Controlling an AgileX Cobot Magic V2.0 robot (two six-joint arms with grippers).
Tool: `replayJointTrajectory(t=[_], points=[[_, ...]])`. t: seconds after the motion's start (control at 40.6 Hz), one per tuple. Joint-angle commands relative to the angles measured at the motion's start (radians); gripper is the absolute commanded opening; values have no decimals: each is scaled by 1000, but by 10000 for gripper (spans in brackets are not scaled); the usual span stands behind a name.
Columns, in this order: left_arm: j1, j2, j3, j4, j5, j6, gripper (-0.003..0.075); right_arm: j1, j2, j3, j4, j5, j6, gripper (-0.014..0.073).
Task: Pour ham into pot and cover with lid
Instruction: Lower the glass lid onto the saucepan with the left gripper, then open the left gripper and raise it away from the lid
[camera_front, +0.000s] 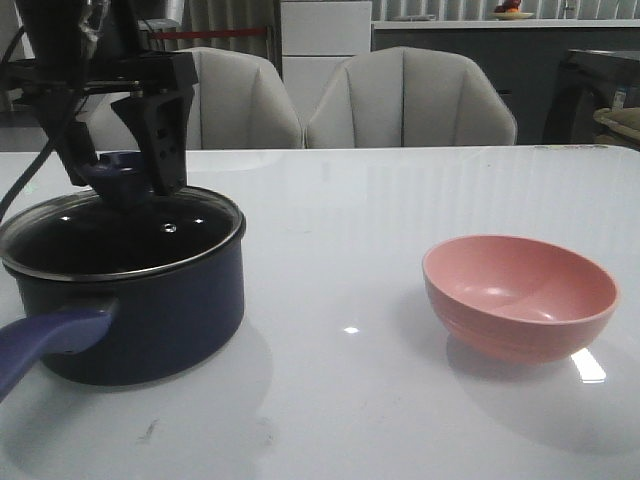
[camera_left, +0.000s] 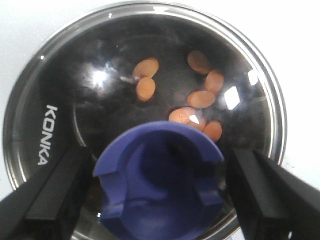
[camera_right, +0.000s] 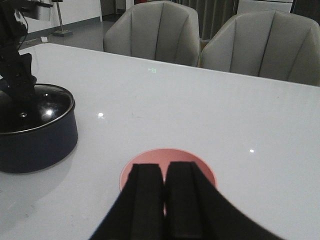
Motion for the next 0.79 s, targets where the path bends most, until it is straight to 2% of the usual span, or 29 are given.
replayJointTrajectory(t=[0.0, 0.247, 0.394, 0.764], points=[[-7, -67, -43, -14, 53, -1, 577, 2, 10, -29, 2, -81, -7, 162], [2, -210, -17, -12, 30, -1, 577, 2, 10, -29, 2, -81, -7, 162], [6, -364, 76, -12, -96, -1, 576, 2, 10, -29, 2, -81, -7, 162], [6, -854, 442, -12, -454, -1, 575, 2, 10, -29, 2, -88, -7, 162]])
